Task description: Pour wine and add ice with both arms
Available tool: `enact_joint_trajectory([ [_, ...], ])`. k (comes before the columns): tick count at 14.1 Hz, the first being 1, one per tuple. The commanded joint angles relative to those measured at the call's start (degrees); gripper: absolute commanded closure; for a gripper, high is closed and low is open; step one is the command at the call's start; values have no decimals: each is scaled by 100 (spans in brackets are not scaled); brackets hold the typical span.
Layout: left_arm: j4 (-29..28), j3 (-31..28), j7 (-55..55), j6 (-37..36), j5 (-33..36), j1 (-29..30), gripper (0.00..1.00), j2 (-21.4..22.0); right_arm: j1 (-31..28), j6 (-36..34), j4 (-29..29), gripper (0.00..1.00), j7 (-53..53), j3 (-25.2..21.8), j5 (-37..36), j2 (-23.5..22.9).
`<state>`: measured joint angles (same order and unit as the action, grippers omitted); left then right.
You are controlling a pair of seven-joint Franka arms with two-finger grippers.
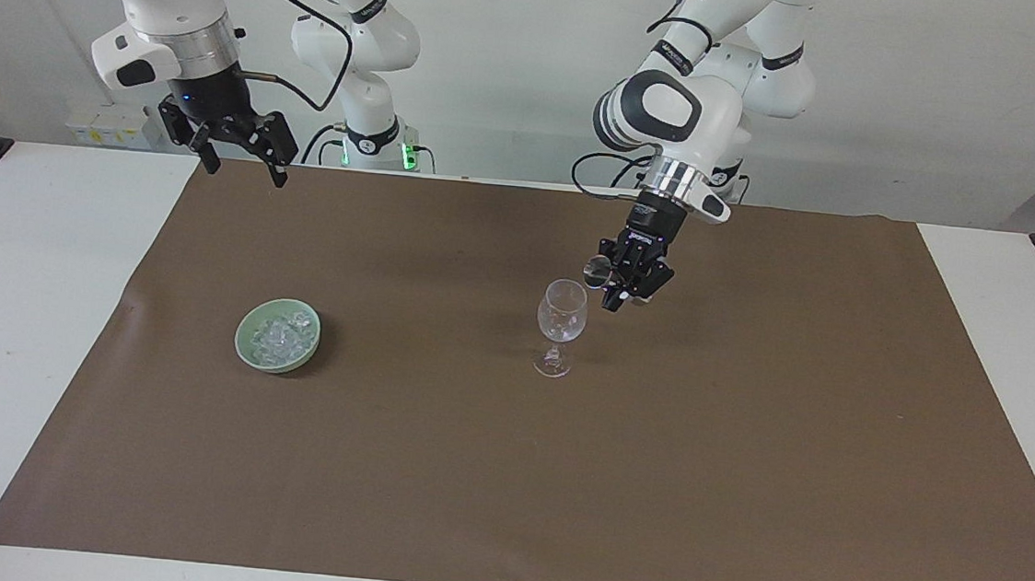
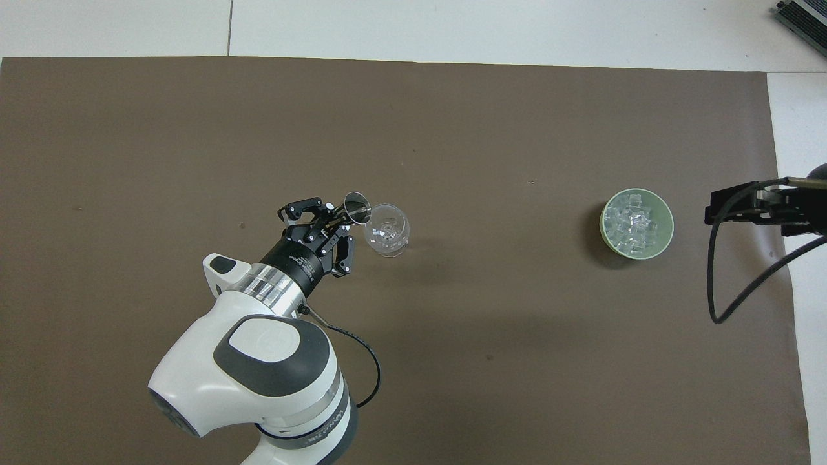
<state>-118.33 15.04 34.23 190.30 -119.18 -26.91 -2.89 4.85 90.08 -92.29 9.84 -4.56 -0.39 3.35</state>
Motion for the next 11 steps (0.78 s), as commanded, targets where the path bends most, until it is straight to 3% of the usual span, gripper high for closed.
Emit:
enact_joint_trajectory([
  [1,205,-71,-21,218,70,-147,100,-159,-1,1,-149,0,-87,-1,-14,140],
  [11,240,-71,-179,306,175,-235,100,-247,-1,1,-149,0,-87,-1,-14,140],
])
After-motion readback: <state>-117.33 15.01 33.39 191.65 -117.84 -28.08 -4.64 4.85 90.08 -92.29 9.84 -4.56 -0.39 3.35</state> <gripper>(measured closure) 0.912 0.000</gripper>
